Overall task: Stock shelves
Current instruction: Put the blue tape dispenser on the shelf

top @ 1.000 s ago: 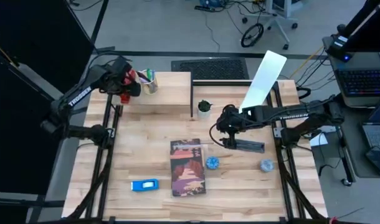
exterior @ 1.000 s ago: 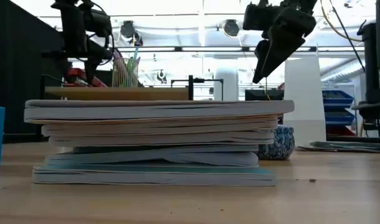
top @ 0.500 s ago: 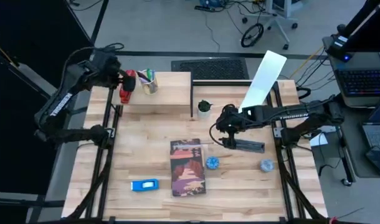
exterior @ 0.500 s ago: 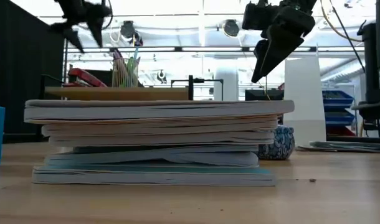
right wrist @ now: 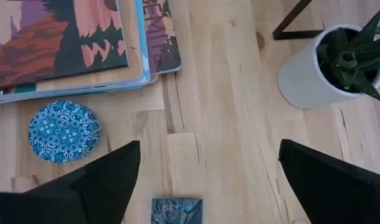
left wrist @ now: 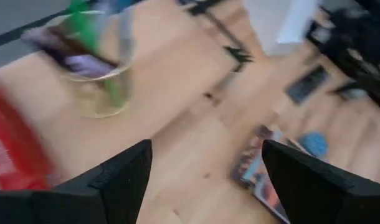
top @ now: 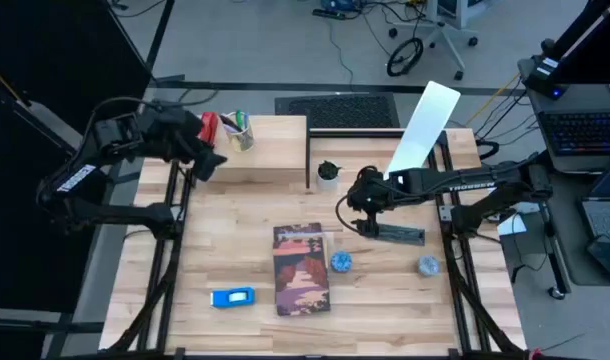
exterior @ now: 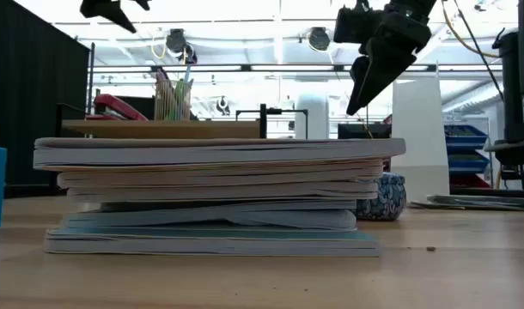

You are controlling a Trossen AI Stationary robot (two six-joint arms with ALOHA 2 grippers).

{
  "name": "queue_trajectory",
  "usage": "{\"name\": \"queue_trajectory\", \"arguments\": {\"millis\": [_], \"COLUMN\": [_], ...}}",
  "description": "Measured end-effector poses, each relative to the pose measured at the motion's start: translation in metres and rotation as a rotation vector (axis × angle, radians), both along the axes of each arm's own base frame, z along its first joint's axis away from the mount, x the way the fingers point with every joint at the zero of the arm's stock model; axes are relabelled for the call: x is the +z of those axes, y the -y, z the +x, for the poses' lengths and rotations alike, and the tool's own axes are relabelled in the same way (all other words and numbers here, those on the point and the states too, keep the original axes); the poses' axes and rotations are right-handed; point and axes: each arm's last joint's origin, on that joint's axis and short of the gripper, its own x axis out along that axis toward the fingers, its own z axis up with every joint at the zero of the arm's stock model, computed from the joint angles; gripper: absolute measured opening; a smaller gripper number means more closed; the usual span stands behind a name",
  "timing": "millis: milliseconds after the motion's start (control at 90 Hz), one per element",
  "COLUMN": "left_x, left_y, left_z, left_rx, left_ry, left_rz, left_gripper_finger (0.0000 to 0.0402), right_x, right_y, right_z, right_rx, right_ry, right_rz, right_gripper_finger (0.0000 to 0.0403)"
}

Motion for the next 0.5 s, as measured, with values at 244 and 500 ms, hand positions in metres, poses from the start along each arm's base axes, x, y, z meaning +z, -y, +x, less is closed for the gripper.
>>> {"name": "queue_trajectory", "arguments": {"millis": [244, 500], "left_x": [0.005, -0.012], "left_y": [0.024, 0.057], "left_z": [0.041, 0.088], "left_rx": [-0.197, -0.345], "left_ry": [0.11, 0.052], "left_rz": [0.065, 0.089], "left_gripper_finger": [0.0292, 0.0292], "right_x": [0.001, 0.001], "right_y": [0.0, 0.001], "right_z": [0.001, 0.001], "right_rx": [-0.001, -0.01], "right_ry": [0.014, 0.015], "right_rz": [-0.001, 0.0], "right_gripper_finger": [0.0363, 0.0363]}}
